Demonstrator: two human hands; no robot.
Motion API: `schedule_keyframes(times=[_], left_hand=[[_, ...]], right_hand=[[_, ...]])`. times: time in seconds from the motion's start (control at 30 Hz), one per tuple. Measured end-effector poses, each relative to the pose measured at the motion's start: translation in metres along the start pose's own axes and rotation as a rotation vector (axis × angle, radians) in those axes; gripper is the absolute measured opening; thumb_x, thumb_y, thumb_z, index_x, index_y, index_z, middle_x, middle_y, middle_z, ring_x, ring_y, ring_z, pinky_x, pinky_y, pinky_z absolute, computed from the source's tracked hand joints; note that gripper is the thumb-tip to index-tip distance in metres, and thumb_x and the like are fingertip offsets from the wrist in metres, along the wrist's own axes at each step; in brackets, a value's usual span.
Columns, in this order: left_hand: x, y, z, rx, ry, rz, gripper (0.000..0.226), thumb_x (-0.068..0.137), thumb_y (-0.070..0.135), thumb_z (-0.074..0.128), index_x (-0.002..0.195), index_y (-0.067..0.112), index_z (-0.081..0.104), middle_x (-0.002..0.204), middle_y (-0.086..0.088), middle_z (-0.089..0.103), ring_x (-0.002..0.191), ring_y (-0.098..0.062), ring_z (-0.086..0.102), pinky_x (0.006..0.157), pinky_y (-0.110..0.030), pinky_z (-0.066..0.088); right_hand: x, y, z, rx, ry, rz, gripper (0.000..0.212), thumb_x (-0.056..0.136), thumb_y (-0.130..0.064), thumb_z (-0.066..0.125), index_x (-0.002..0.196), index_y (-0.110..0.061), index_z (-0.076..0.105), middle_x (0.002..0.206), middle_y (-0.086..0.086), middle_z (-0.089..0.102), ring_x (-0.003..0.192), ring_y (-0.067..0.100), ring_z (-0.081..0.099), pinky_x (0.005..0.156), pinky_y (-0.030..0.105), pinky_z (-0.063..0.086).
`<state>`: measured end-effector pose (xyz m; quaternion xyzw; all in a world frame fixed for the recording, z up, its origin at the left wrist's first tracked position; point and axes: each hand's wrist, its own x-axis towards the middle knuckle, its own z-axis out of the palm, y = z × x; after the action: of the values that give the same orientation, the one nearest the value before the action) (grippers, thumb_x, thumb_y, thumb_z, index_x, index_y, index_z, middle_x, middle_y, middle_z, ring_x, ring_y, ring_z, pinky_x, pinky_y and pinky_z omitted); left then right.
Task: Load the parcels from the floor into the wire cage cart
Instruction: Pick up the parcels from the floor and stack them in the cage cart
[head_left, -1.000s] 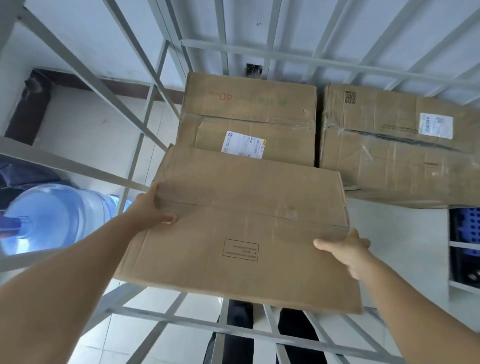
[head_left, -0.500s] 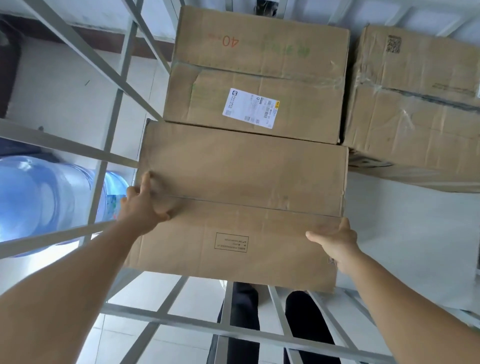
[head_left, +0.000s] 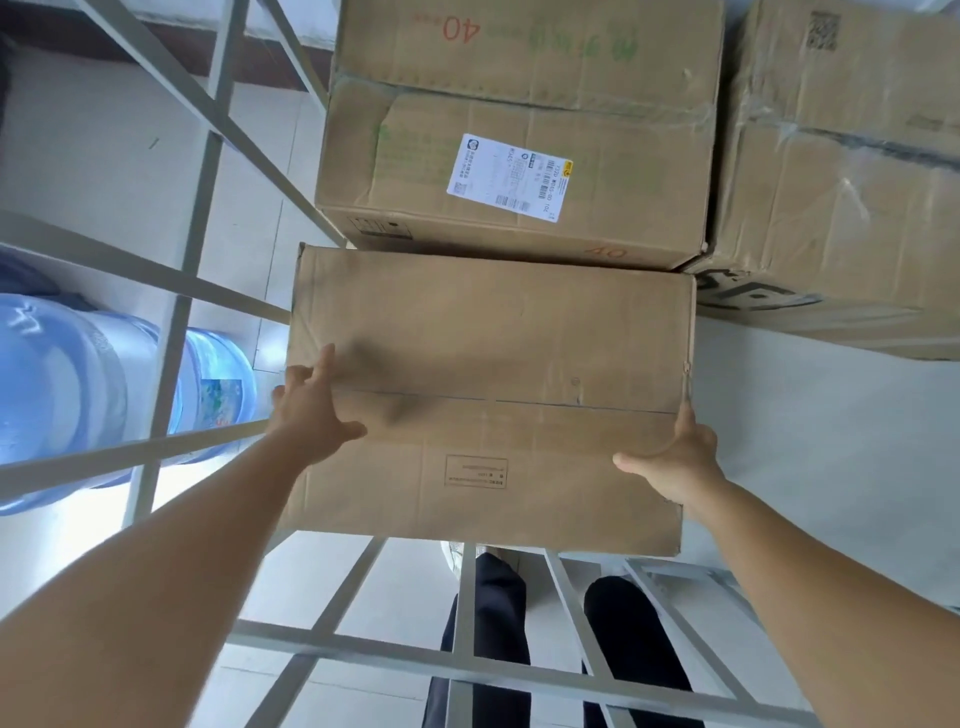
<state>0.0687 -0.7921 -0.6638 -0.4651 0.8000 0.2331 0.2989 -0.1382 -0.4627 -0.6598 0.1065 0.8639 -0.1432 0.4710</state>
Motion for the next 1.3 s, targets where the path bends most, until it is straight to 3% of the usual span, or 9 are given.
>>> schedule_keyframes(times=[0.13, 0.27, 0.43, 0.7, 0.83, 1.03, 1.3], left_hand=[[-0.005, 0.015, 0.0, 0.064, -0.056, 0.073, 0.11, 0.067, 0.033, 0.085, 0.15, 0.034, 0.012, 0.15, -0.009, 0.022, 0.133, -0.036, 0.033, 0.109, -0.045, 0.032], [-0.016, 0.029, -0.01, 0.175, -0.044, 0.136, 0.106, 0.074, 0.039, 0.079, 0.153, 0.027, 0.008, 0.156, -0.01, 0.012, 0.14, -0.036, 0.024, 0.111, -0.046, 0.029], [-0.046, 0.048, -0.049, 0.267, 0.064, 0.247, 0.096, 0.081, 0.041, 0.072, 0.152, 0.022, 0.011, 0.154, -0.006, 0.023, 0.138, -0.029, 0.03, 0.11, -0.041, 0.028], [-0.134, 0.077, -0.117, 0.22, 0.228, 0.26, 0.091, 0.085, 0.043, 0.066, 0.154, 0.02, 0.011, 0.156, -0.004, 0.023, 0.142, -0.026, 0.025, 0.114, -0.039, 0.024], [-0.195, 0.084, -0.146, 0.106, 0.314, 0.217, 0.089, 0.086, 0.043, 0.065, 0.154, 0.022, 0.011, 0.157, -0.001, 0.023, 0.142, -0.024, 0.025, 0.113, -0.037, 0.024], [-0.297, 0.081, -0.174, 0.017, 0.496, 0.121, 0.088, 0.086, 0.046, 0.063, 0.154, 0.023, 0.012, 0.158, 0.001, 0.021, 0.143, -0.022, 0.023, 0.115, -0.037, 0.021], [-0.43, 0.053, -0.188, -0.091, 0.698, -0.115, 0.086, 0.085, 0.051, 0.063, 0.153, 0.023, 0.016, 0.157, 0.002, 0.025, 0.141, -0.021, 0.028, 0.114, -0.037, 0.023]], right_hand=[[0.0, -0.017, 0.001, -0.105, 0.002, -0.105, 0.118, 0.077, -0.036, 0.08, 0.156, -0.018, -0.006, 0.162, 0.004, -0.005, 0.147, 0.025, 0.02, 0.115, 0.035, 0.024], [-0.012, -0.032, -0.002, -0.262, 0.034, -0.226, 0.114, 0.078, -0.039, 0.078, 0.156, -0.018, -0.003, 0.164, 0.002, -0.006, 0.15, 0.021, 0.008, 0.119, 0.038, 0.022], [-0.053, -0.05, -0.016, -0.499, 0.096, -0.431, 0.106, 0.083, -0.043, 0.07, 0.156, -0.019, -0.002, 0.163, 0.0, -0.005, 0.15, 0.021, 0.002, 0.12, 0.038, 0.017], [-0.134, -0.095, -0.064, -0.683, 0.162, -0.732, 0.102, 0.085, -0.044, 0.067, 0.156, -0.02, -0.002, 0.164, -0.002, -0.008, 0.151, 0.022, -0.001, 0.12, 0.036, 0.011], [-0.179, -0.117, -0.095, -0.758, 0.206, -0.866, 0.101, 0.085, -0.047, 0.066, 0.156, -0.02, -0.001, 0.164, -0.002, -0.008, 0.151, 0.021, -0.006, 0.12, 0.036, 0.006], [-0.259, -0.143, -0.134, -0.824, 0.23, -1.078, 0.099, 0.087, -0.048, 0.064, 0.156, -0.02, -0.002, 0.163, -0.004, -0.008, 0.15, 0.02, -0.007, 0.12, 0.037, 0.01], [-0.373, -0.162, -0.123, -0.892, 0.155, -1.435, 0.097, 0.09, -0.046, 0.062, 0.155, -0.02, -0.005, 0.163, -0.003, -0.01, 0.15, 0.02, -0.011, 0.121, 0.038, 0.004]])
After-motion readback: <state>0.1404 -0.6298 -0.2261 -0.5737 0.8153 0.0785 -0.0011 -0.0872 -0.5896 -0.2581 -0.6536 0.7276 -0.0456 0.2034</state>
